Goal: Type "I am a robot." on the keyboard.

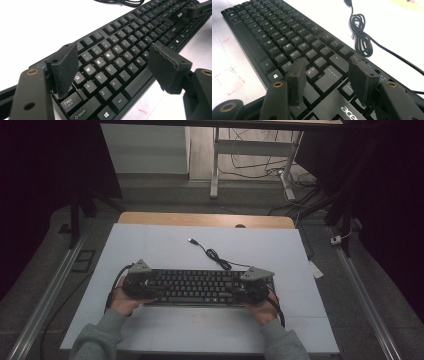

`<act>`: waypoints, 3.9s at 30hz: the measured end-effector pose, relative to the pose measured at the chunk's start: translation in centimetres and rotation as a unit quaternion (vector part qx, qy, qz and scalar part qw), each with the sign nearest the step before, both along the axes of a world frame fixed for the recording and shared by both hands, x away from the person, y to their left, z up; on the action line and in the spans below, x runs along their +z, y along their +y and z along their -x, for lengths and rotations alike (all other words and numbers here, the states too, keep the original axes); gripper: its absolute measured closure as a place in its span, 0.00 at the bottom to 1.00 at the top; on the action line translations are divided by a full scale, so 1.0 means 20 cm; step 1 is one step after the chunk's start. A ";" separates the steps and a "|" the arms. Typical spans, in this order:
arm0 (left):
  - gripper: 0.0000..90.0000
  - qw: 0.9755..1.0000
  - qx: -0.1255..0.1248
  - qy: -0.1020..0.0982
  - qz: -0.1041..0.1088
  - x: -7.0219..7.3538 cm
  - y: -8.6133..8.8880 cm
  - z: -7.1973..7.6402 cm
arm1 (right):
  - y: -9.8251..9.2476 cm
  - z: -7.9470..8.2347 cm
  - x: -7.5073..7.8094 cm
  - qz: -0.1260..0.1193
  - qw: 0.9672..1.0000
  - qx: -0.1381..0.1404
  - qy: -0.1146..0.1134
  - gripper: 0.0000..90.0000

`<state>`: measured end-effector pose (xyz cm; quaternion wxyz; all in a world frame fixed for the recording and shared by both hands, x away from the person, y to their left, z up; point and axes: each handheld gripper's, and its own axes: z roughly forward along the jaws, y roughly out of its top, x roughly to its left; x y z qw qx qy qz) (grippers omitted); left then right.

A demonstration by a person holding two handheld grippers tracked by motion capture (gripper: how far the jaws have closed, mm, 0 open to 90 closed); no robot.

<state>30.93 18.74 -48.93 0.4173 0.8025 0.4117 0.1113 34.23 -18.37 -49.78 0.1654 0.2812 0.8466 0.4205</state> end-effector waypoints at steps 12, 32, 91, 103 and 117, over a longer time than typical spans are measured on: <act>0.28 1.000 0.001 0.013 -0.008 -0.01 0.00 -0.01 | 0.05 0.01 0.04 -0.010 1.000 0.010 -0.002 0.55; 0.28 1.000 -0.005 0.016 -0.023 -0.02 -0.03 -0.01 | 0.27 0.03 0.05 -0.009 0.995 0.096 0.007 0.99; 0.28 0.999 -0.010 0.015 -0.035 -0.03 -0.02 -0.01 | 0.52 -0.02 -0.09 0.036 0.993 0.100 0.045 1.00; 0.27 0.999 -0.006 0.010 -0.033 -0.03 -0.01 0.00 | 0.42 -0.01 -0.01 -0.010 0.996 0.078 0.030 0.74; 0.28 0.999 -0.009 0.009 -0.035 -0.03 -0.02 0.00 | 0.20 0.00 0.03 -0.026 0.999 0.044 0.016 0.59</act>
